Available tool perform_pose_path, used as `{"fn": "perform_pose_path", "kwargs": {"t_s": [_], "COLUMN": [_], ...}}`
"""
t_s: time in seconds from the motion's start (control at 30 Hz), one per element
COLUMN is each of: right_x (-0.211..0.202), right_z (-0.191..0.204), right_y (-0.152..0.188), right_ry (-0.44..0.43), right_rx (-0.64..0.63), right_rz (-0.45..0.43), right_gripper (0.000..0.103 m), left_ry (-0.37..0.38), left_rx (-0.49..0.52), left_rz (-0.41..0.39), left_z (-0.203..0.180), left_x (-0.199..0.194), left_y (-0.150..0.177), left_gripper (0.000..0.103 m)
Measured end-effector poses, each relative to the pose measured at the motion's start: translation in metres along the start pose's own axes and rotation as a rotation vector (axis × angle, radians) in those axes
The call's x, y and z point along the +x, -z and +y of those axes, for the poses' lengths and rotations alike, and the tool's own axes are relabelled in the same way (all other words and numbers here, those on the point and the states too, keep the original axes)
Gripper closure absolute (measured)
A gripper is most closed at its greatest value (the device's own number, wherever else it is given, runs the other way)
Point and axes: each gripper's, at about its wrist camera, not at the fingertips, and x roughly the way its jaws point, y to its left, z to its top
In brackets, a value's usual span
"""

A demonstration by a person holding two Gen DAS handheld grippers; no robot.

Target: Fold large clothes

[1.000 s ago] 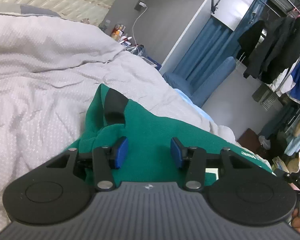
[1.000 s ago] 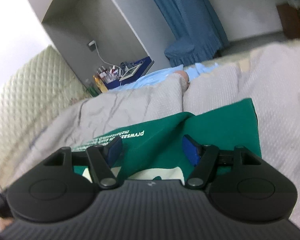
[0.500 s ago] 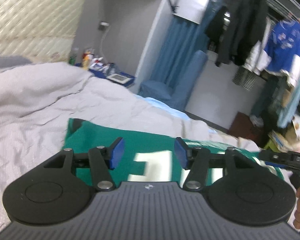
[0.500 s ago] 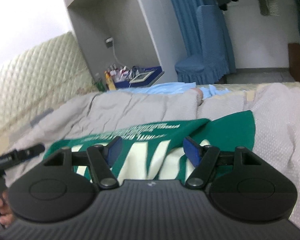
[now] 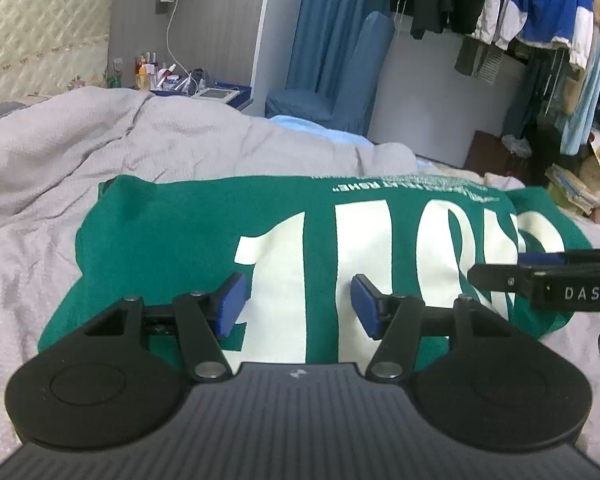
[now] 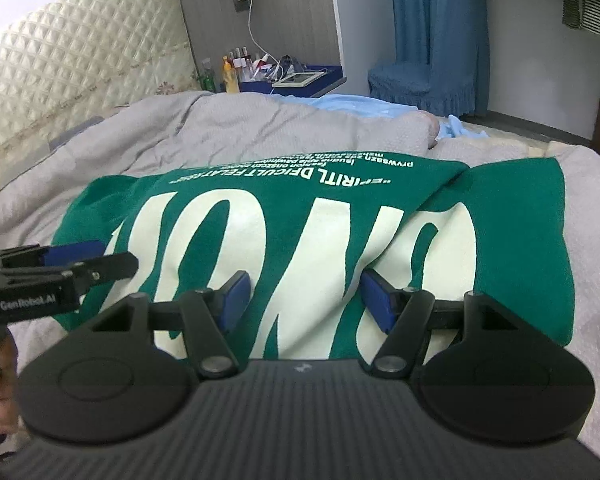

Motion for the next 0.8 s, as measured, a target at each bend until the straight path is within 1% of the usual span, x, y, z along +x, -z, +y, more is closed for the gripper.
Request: {"fn": "perform_pose_path", "kwargs": {"t_s": [0.07, 0.17, 0.4, 0.53, 0.6, 0.63, 0.7, 0.77, 0.8], "right_x": [0.008, 0.01, -0.001, -0.017, -0.027, -0.032, -0.042, -0.049, -0.052], "right_z": [-0.002, -0.002, 0.0, 0.009, 0.011, 0.011, 0.01, 0.007, 0.005], "right_y": [0.001, 0.006, 0.008, 0.01, 0.013, 0.014, 0.016, 0.018, 0.018], "right_ry": [-0.007, -0.001, -0.003, 0.006, 0.009, 0.01, 0.011, 0.005, 0.004], "right_rx": [0.009, -0.01, 0.025, -0.036, -0.034, -0.035, -0.028, 0.008, 0.028], "right_rz": [0.004, -0.004, -0.033, -0.056, -0.07, -0.074, -0.077, -0.072, -0.065], "right_gripper": [0.038, 0.038, 0.039, 0.038, 0.035, 0.032, 0.031, 0.031, 0.031], "left_ry": [0.001, -0.002, -0.025, -0.03, -0.034, -0.035, -0.039, -0.044, -0.045], "left_rx": [-0.003, -0.002, 0.009, 0.009, 0.007, 0.011, 0.02, 0.017, 0.01], "left_rz": [0.006, 0.004, -0.033, -0.067, -0.071, -0.074, -0.078, -0.081, -0.078], "left_z": [0.001, 0.001, -0.006, -0.009, -0.012, -0.013, -0.016, -0.017, -0.016], "left_x": [0.007, 0.012, -0.002, -0.019, -0.028, -0.033, -0.042, -0.05, -0.052], "left_y": [0.002, 0.003, 0.004, 0.007, 0.01, 0.012, 0.016, 0.02, 0.022], "left_gripper": [0.039, 0.039, 0.038, 0.027, 0.025, 0.024, 0.02, 0.014, 0.013]}}
